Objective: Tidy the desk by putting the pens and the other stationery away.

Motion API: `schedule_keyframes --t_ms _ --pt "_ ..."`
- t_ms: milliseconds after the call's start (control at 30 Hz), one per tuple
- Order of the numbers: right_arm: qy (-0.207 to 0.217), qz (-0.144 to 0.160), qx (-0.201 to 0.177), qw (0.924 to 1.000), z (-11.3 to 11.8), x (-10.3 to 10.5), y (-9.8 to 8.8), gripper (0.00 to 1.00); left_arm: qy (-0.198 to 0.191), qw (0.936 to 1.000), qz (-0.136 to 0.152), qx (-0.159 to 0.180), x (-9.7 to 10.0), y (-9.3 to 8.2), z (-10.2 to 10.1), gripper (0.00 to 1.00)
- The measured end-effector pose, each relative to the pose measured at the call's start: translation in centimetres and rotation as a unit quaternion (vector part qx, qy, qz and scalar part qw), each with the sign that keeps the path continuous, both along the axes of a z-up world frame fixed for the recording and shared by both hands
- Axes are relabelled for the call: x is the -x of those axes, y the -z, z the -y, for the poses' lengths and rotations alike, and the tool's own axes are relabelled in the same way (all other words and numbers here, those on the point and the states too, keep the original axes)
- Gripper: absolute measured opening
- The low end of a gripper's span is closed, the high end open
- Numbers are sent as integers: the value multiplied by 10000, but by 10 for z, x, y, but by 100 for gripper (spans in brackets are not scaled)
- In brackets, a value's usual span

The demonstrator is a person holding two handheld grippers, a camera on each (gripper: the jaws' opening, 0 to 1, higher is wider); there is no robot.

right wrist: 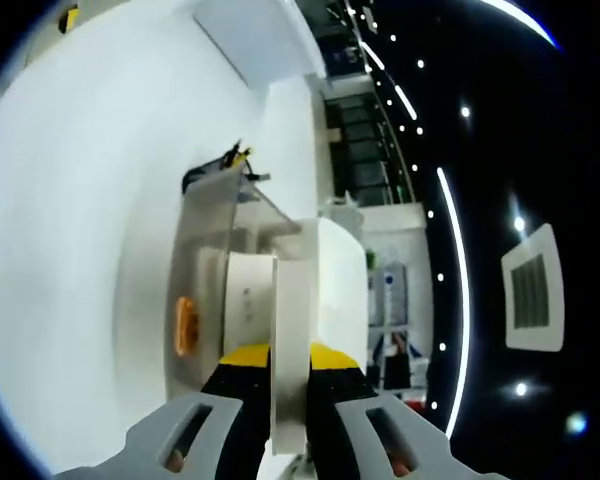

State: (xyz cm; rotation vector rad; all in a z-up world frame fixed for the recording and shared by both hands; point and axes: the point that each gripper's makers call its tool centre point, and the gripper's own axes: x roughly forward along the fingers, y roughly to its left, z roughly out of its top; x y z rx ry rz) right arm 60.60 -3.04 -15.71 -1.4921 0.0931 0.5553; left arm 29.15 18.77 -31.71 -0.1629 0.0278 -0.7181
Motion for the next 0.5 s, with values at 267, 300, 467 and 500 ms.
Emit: schedule_keyframes --t_ms 267,300,467,500 --pt "-55 -382 -197 9991 -4 3 8 11 70 10000 -4 6 3 -2 3 69" --pt "-59 -477 -287 9984 -4 4 9 11 71 10000 -3 11 3 -2 3 69" --pt "-23 -889 -924 9917 -6 5 7 15 93 10000 -17 17 3 -2 5 69" --pt "-1 -1003 -1115 9887 -7 5 6 16 112 9999 -31 23 4 -1 5 69"
